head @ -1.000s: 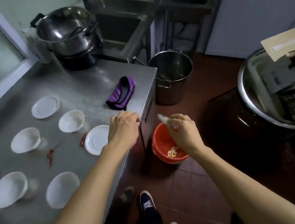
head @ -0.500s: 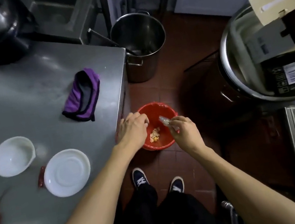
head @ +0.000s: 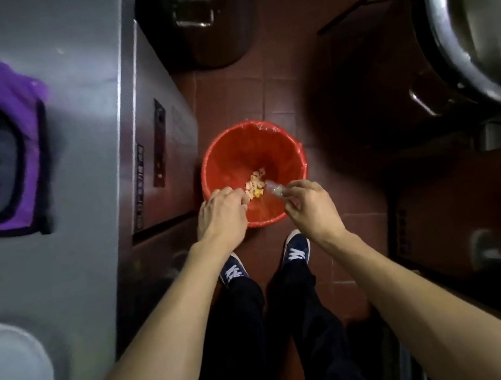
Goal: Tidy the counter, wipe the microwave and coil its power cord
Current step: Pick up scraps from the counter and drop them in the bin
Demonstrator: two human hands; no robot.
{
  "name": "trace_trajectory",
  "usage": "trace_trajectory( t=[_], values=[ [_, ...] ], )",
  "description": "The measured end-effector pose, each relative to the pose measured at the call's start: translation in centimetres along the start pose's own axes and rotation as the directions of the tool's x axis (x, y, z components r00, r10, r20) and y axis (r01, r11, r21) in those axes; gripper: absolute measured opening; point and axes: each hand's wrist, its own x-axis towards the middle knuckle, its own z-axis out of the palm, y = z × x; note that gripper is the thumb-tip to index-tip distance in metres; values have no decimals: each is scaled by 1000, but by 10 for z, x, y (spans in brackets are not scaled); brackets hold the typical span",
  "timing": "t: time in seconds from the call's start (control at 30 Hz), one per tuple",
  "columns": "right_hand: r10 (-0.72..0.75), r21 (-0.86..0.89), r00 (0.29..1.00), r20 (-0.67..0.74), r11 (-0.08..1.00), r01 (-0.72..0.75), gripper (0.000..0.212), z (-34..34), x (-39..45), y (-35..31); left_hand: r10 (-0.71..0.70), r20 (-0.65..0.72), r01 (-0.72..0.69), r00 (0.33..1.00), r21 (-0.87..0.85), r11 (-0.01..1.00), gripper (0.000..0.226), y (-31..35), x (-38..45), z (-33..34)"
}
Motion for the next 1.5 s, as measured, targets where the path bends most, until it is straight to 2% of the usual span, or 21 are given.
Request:
trace_trajectory(
  t=[0.33,0.77,0.93,1.23,1.5],
  values=[
    [57,5,988,144,998,-58,26,99,67,94,-121,103,122,987,-7,992,18,-43,85,108],
    [69,-81,971,230,995,-52,33,187,128,152,-172,113,173,979,7,985,17,-92,144,208],
    [89,-110,963,253,992,-63,46,195,130,162,-164,111,164,980,12,986,11,-97,151,213],
    [86,-177,966,242,983,-44,57,170,126,140,-150,169,141,974,67,988,27,-86,132,185],
    [127,-179,959,252,980,-83,55,132,104,103,-130,143,119,981,82,990,34,-68,104,145]
  ],
)
